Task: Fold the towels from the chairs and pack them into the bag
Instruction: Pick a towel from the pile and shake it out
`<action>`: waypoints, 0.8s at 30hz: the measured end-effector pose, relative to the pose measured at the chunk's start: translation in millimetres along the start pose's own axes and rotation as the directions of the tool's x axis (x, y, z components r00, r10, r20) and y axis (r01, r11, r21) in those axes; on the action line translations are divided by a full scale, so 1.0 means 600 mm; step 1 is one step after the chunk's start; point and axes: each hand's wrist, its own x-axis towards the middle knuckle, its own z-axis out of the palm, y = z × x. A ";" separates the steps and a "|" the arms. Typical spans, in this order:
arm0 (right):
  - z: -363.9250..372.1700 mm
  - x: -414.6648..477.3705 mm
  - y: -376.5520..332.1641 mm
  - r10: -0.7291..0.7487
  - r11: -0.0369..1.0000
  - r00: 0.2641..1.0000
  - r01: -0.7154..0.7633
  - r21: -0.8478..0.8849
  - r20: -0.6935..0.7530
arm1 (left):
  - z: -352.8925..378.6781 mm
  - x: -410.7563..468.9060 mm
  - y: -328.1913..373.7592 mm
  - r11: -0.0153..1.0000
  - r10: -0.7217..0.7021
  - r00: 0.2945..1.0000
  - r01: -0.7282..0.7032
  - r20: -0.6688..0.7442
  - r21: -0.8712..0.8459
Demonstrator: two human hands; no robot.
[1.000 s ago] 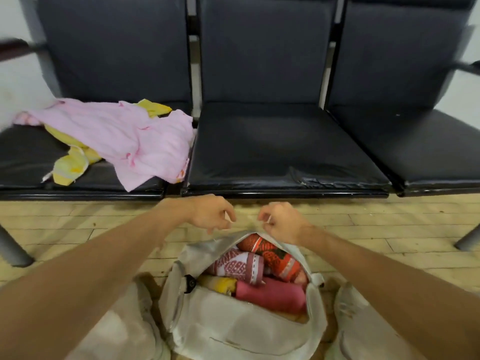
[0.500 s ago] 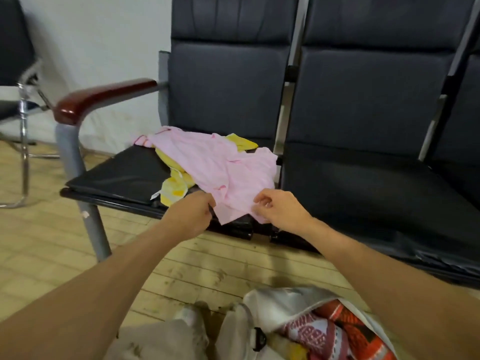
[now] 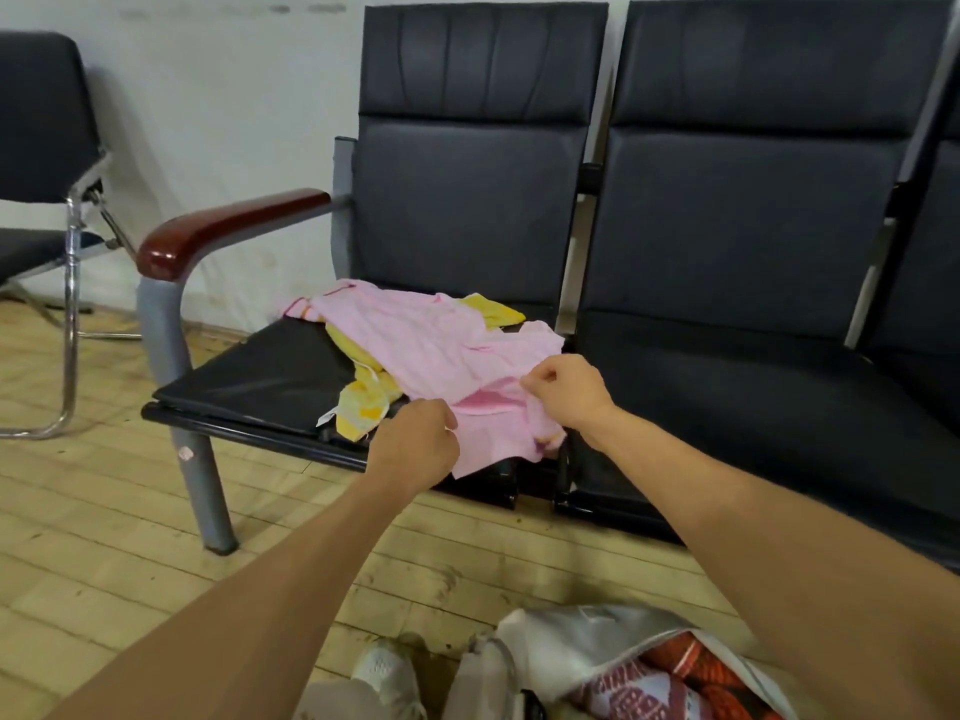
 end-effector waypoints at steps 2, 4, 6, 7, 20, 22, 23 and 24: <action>-0.023 0.011 -0.015 0.035 0.989 0.989 -0.013 0.150 -0.143 | -0.004 0.004 0.015 0.972 -0.078 0.997 0.072 -0.018 -0.225; -0.052 0.022 -0.028 0.084 0.948 0.959 0.006 0.318 -0.271 | -0.007 0.009 0.033 0.876 -0.153 0.988 0.136 0.001 -0.462; -0.080 0.026 -0.034 0.091 0.934 0.935 0.039 0.356 -0.342 | -0.005 0.014 0.055 0.753 -0.206 0.977 0.197 0.058 -0.627; -0.093 0.024 -0.033 0.076 0.946 0.929 0.048 0.321 -0.363 | -0.003 0.015 0.070 0.680 -0.227 0.968 0.233 0.103 -0.695; -0.324 -0.080 0.051 0.094 0.894 0.810 0.187 0.408 -0.578 | 0.028 -0.004 0.282 -0.187 -0.008 0.919 0.387 0.395 -0.903; -0.349 -0.111 0.085 0.070 0.911 0.831 0.172 0.375 -0.551 | 0.045 -0.023 0.307 -0.184 -0.050 0.898 0.423 0.438 -0.887; -0.356 -0.129 0.103 0.055 0.924 0.848 0.156 0.348 -0.527 | 0.058 -0.034 0.317 -0.158 -0.081 0.886 0.441 0.456 -0.884; -0.360 -0.146 0.123 0.037 0.938 0.866 0.142 0.317 -0.499 | 0.073 -0.043 0.326 -0.132 -0.087 0.879 0.456 0.469 -0.880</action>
